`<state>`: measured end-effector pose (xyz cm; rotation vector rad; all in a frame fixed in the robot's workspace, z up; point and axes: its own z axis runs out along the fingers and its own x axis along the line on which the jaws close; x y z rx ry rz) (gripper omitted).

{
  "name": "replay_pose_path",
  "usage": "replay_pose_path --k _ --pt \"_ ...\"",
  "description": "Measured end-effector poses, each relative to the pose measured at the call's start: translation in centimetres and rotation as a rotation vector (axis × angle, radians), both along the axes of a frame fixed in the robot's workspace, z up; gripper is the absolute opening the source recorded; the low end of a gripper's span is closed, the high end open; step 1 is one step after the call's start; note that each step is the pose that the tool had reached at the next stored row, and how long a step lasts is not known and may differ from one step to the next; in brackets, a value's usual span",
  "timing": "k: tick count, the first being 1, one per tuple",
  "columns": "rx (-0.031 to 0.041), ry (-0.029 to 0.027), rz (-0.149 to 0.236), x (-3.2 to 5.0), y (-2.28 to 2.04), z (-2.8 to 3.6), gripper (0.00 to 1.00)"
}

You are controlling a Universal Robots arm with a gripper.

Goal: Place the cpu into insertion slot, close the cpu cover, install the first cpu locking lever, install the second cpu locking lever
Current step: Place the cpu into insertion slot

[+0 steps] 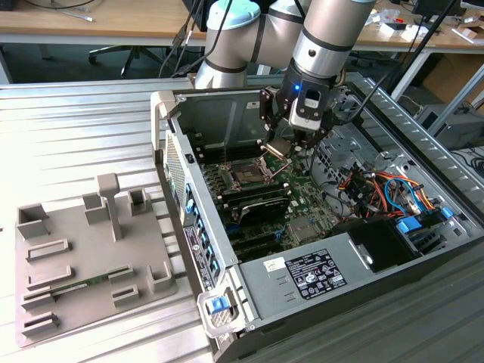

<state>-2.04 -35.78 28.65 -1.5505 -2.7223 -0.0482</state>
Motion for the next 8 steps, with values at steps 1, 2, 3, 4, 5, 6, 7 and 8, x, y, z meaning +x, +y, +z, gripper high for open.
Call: replay_pose_path --k 1,2,3,4,5,6,7,8 --pt "0.0 0.0 -0.005 0.0 0.0 0.0 0.55" --pt "0.0 0.0 -0.009 0.0 0.0 0.0 0.55" --pt "0.0 0.0 -0.013 0.0 0.0 0.0 0.55" --pt "-0.0001 0.0 -0.016 0.0 0.0 0.0 0.55" --pt "-0.0001 0.0 -0.019 0.0 0.0 0.0 0.55" --pt "-0.0001 0.0 -0.022 0.0 0.0 0.0 0.55" --pt "-0.0001 0.0 -0.027 0.01 0.0 0.0 0.55" --pt "0.0 0.0 -0.034 0.01 0.0 0.0 0.55"
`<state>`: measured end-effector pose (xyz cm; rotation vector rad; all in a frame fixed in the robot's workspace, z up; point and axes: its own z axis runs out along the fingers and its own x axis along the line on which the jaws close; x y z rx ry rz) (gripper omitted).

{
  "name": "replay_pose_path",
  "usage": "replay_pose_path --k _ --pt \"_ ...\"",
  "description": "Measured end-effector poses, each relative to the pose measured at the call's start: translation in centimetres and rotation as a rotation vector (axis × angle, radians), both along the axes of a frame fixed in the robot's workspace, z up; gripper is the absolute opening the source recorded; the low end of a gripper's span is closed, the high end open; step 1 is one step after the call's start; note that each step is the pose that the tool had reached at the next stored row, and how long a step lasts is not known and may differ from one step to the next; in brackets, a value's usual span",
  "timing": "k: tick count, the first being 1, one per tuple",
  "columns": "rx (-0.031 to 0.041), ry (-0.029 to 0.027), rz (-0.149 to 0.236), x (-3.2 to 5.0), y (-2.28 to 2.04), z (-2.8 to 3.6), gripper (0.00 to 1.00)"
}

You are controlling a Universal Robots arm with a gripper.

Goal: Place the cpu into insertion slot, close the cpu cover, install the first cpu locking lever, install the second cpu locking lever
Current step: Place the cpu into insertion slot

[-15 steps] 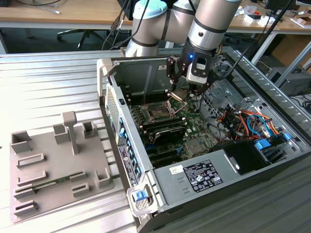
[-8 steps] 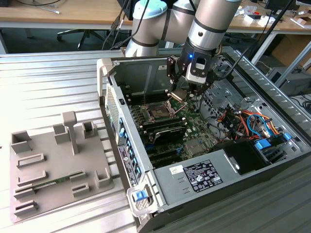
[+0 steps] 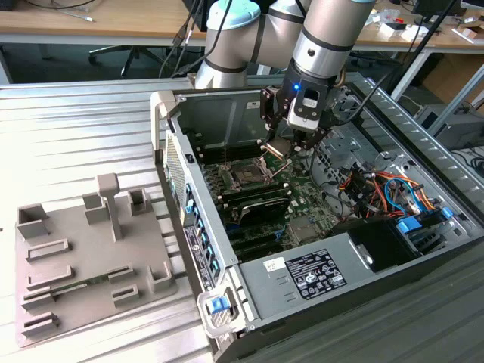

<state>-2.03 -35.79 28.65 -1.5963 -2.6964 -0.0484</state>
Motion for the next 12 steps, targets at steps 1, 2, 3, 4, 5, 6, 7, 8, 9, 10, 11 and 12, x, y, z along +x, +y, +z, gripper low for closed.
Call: replay_pose_path --k 1,2,3,4,5,6,7,8,9,10,11,12 --pt "0.0 0.0 -0.005 0.0 0.0 0.0 0.55" --pt "0.0 0.0 -0.008 0.0 0.0 0.0 0.55" --pt "0.0 0.0 -0.01 0.0 0.0 0.0 0.55" --pt "0.0 0.0 -0.015 0.02 0.0 0.0 0.55" --pt "-0.0001 0.0 -0.018 0.02 0.0 0.0 0.55" --pt "0.0 0.0 -0.02 0.03 0.0 0.0 0.55" --pt "0.0 0.0 -0.023 0.03 0.0 0.0 0.55" --pt "0.0 0.0 -0.025 0.03 0.0 0.0 0.55" --pt "0.0 0.0 -0.028 0.03 0.0 0.0 0.55" --pt "0.0 0.0 -0.029 0.03 0.0 0.0 0.55" --pt "0.0 0.0 -0.032 0.04 0.0 0.0 0.55" --pt "0.0 0.0 -0.034 0.04 0.0 0.0 0.55"
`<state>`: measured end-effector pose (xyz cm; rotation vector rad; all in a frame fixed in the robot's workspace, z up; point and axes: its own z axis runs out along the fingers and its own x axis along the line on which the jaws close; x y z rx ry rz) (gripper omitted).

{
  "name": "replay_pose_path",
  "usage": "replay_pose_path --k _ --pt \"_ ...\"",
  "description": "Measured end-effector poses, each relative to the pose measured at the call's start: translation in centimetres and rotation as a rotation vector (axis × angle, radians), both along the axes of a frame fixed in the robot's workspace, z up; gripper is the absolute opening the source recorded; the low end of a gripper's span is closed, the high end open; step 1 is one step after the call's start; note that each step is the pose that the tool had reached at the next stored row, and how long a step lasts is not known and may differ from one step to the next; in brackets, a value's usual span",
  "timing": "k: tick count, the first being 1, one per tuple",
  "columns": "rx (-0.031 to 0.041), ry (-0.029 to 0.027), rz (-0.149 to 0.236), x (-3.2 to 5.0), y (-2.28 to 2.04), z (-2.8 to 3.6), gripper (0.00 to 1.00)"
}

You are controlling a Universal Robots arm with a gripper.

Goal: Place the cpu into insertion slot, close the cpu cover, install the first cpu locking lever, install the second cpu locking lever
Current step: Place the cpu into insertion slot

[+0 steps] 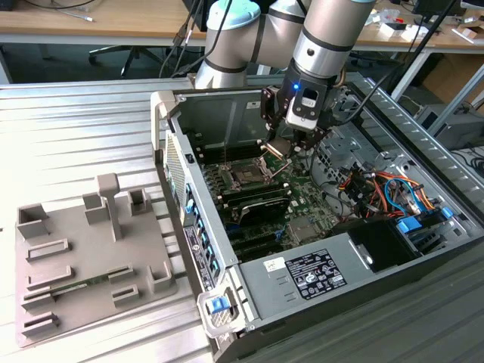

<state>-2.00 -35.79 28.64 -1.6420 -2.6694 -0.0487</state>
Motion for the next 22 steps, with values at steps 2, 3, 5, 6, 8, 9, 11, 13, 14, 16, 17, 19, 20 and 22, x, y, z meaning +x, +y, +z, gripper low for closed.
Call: replay_pose_path --k 2,3,5,6,8,9,11,13,14,16,17,19,20,22 --pt "0.0 0.0001 -0.004 0.0 0.0 0.0 0.55" --pt "0.0 0.0 -0.005 0.0 0.0 0.0 0.55" --pt "0.0 0.0 -0.011 0.0 0.0 0.0 0.55" --pt "0.0 0.0 -0.014 0.0 0.0 0.0 0.55" --pt "0.0 0.0 -0.017 0.0 0.0 0.0 0.55" --pt "0.0001 0.0 -0.018 0.0 0.0 0.0 0.55" --pt "0.0 0.0 -0.021 0.0 0.0 0.0 0.55" --pt "0.0 0.0 -0.023 0.0 0.0 0.0 0.55" --pt "0.0 0.0 -0.024 0.0 0.0 -0.01 0.55" --pt "0.0 0.0 -0.027 0.0 0.0 -0.01 0.55" --pt "-0.0001 0.0 -0.028 0.0 0.0 0.0 0.55" --pt "0.0 0.0 -0.031 0.0 0.0 0.0 0.55" --pt "0.0 0.0 -0.032 0.0 0.0 -0.01 0.55" --pt "0.0 0.0 -0.034 0.0 0.0 -0.01 0.55"
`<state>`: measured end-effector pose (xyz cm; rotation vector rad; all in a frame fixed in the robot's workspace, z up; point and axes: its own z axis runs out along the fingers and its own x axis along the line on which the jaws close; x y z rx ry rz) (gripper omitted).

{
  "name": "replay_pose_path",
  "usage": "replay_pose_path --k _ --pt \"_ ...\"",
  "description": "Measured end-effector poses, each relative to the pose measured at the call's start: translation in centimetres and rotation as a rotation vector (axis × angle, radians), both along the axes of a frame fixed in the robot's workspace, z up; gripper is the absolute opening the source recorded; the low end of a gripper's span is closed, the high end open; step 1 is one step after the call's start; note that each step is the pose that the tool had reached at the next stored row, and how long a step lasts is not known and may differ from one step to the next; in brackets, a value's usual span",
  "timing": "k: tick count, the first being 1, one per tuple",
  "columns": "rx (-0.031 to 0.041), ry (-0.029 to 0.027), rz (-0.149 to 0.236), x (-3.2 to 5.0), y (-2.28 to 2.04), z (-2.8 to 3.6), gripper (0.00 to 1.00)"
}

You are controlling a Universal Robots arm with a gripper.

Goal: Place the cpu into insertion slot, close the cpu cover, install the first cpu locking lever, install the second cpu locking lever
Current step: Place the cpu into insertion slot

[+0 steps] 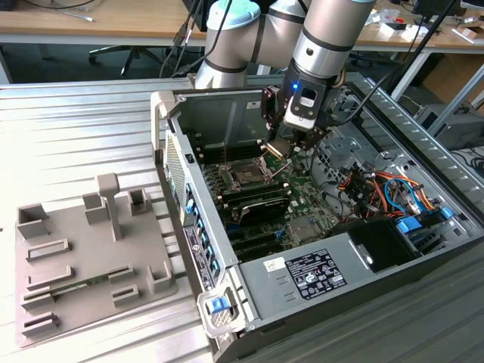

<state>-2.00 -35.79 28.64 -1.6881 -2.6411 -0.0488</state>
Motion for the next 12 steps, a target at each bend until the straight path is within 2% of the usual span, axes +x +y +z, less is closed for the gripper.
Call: replay_pose_path --k 12 --pt "0.0001 0.0 -0.027 0.0 0.0 -0.01 0.55"
